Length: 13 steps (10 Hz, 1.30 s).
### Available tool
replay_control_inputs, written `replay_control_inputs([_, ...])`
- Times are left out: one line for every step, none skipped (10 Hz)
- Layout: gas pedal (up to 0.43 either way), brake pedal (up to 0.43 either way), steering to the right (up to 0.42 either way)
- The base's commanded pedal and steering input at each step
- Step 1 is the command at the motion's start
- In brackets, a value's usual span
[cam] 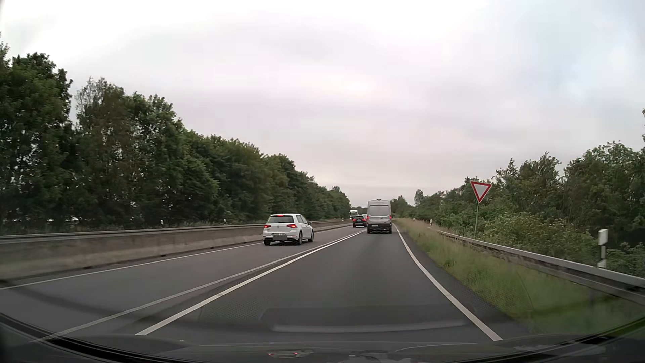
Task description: Follow the waypoints while adhering to traffic rules and regulations
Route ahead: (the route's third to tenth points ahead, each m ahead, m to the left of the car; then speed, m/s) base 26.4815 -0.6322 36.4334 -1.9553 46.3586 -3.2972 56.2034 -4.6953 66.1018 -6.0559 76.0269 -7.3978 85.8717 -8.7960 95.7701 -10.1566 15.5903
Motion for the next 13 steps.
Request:
replay_control_inputs([0.287, 0.000, 0.065])
replay_control_inputs([0.311, 0.000, 0.061])
replay_control_inputs([0.339, 0.000, 0.055])
replay_control_inputs([0.358, 0.000, 0.046])
replay_control_inputs([0.370, 0.000, 0.039])
replay_control_inputs([0.370, 0.000, 0.025])
replay_control_inputs([0.370, 0.000, 0.016])
replay_control_inputs([0.358, 0.000, 0.016])
replay_control_inputs([0.358, 0.000, 0.015])
replay_control_inputs([0.339, 0.000, 0.012])
replay_control_inputs([0.331, 0.000, 0.012])
replay_control_inputs([0.319, 0.000, 0.012])
replay_control_inputs([0.319, 0.000, 0.013])
